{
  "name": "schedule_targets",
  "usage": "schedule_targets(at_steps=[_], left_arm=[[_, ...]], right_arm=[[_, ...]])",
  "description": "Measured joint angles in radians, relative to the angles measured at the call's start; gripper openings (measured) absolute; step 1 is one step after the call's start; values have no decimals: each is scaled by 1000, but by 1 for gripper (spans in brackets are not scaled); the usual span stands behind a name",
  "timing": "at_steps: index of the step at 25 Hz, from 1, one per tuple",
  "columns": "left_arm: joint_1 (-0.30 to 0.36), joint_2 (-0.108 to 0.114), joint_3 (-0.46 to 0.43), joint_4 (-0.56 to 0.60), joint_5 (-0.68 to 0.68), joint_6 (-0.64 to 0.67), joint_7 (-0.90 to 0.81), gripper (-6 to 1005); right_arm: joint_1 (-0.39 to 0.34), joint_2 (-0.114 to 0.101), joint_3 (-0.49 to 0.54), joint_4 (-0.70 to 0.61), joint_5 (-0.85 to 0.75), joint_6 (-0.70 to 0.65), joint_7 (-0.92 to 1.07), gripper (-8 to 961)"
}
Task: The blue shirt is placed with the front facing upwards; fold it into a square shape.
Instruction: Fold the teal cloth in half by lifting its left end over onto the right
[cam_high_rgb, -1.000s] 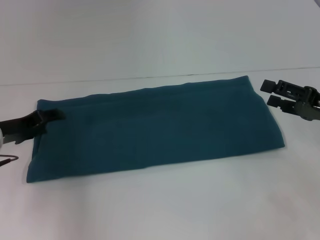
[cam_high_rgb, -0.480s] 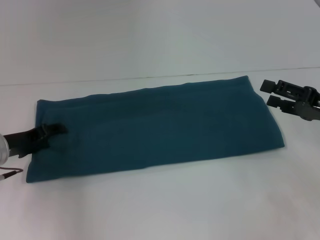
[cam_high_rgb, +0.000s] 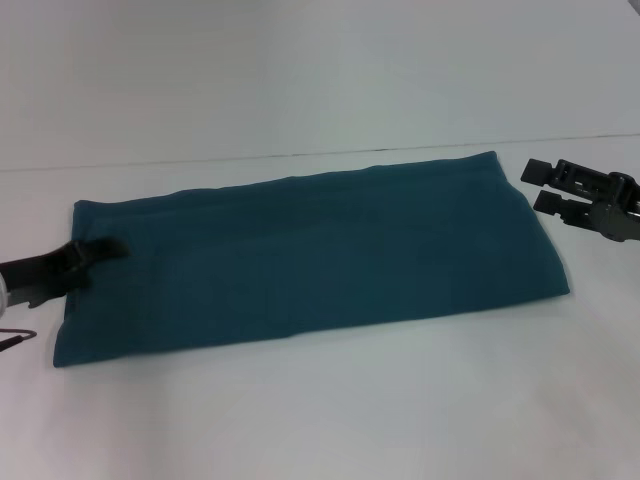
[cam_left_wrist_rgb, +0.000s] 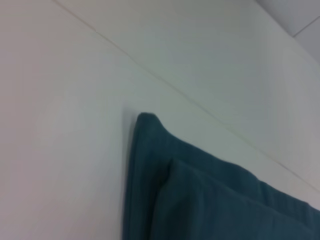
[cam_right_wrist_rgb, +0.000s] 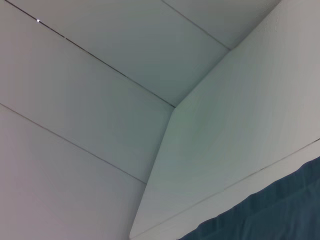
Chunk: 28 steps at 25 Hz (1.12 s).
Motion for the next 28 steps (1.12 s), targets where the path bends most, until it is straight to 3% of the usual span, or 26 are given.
schedule_targets(at_steps=[5,15,23,28], left_arm=[[12,-3,-2,17,-1,11,-8,738],[1,11,1,-57,6,-32,-8,738],[11,5,1,1,-1,-11,-8,737],[5,18,3,10,4,1,24,739]], right_arm=[[0,0,1,0,1,1,0,890],[10,1,-1,0,-2,6,1,890],[10,0,0,0,-3,6,2,889],[10,-1,1,0,-3,5,2,889]])
